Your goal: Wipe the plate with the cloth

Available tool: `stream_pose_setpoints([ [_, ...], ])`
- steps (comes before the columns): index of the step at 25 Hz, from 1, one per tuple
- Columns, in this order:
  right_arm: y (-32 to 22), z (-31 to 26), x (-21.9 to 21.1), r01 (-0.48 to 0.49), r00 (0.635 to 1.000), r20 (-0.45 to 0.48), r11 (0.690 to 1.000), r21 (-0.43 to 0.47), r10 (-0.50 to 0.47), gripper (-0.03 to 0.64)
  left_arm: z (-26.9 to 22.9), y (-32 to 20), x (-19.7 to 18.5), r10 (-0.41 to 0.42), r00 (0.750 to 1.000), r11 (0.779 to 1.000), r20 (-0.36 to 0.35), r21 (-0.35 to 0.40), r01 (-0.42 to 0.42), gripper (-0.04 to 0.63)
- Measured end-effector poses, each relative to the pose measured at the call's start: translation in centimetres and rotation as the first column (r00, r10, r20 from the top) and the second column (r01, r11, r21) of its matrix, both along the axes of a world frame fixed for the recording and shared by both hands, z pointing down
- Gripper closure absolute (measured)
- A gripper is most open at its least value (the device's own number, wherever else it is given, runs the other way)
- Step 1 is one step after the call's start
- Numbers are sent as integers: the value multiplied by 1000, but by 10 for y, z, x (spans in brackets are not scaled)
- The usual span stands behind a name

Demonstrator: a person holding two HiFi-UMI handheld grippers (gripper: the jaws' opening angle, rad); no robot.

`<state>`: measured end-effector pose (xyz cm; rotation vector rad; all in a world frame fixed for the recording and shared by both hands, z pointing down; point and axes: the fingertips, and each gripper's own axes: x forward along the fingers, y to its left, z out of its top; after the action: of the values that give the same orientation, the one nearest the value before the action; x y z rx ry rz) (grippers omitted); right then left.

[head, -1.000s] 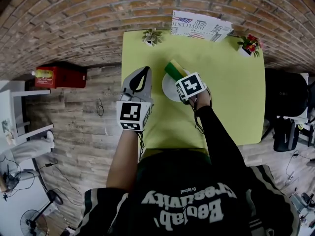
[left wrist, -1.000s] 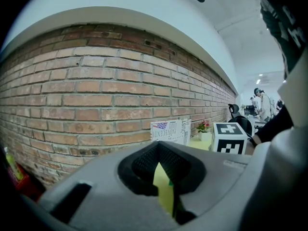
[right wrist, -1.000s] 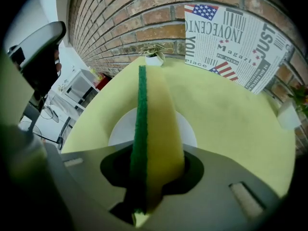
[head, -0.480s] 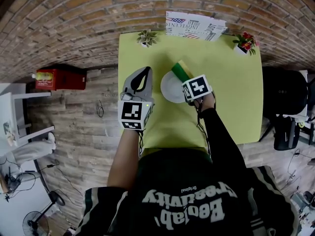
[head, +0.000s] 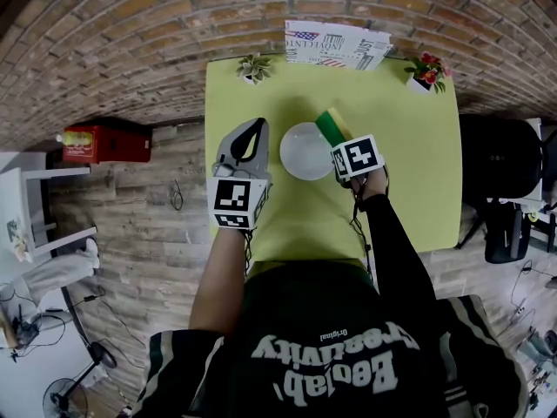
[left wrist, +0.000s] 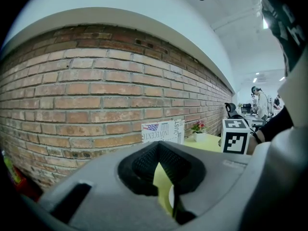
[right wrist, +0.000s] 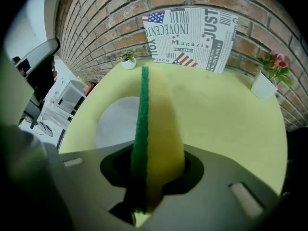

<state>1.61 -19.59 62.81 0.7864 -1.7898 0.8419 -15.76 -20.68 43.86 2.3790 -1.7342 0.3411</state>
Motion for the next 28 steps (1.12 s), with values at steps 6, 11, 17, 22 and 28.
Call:
stream_pose_setpoints([
  [6,2,-5,2,10,1000,7,1000,12,-10,490,-6,4,4,-7,1000,1000,-1,14,7,589],
  [11,4,-14,-10,30,999,38,999,25,-31,489,-17,9,7,-20,999,999,-29,29,21,589],
  [17,23,-13,-44,135,988,78,991,16,-136,488,-22,23,5,-57,998,998,-6,35,57,589],
  [22,36,-9,-69,205,973,102,979,13,-205,487,-21,38,3,-77,997,997,17,31,77,589],
  [28,52,-2,-86,257,963,93,966,-27,-253,485,-12,50,0,-67,997,998,30,13,67,589],
])
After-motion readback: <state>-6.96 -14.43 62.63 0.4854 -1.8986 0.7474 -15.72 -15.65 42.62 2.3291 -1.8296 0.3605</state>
